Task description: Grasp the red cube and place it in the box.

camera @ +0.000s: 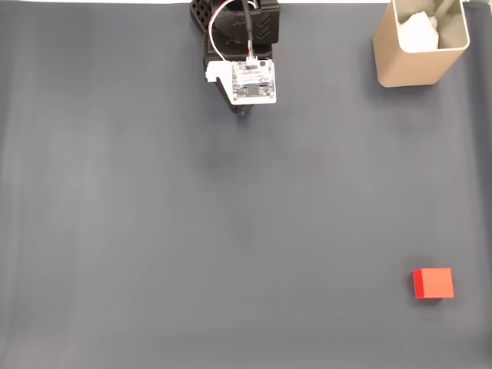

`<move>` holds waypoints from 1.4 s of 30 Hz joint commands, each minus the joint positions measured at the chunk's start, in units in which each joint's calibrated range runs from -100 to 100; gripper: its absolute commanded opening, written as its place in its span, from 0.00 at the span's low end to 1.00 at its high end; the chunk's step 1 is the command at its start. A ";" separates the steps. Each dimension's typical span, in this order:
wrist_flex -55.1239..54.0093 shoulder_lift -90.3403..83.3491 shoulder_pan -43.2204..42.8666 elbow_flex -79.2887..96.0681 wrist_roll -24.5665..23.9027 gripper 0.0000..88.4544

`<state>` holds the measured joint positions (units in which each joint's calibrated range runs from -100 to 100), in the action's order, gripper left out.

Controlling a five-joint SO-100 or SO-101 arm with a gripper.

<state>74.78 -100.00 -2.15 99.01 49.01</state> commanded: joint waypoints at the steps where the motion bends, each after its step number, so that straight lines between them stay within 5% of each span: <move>1: 1.12 0.09 -0.62 0.81 0.24 0.00; 10: -0.44 0.09 -0.62 0.81 -0.29 0.00; 42: -31.99 9.36 1.23 -6.21 -0.78 0.00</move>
<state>45.35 -93.83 -0.96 97.02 48.18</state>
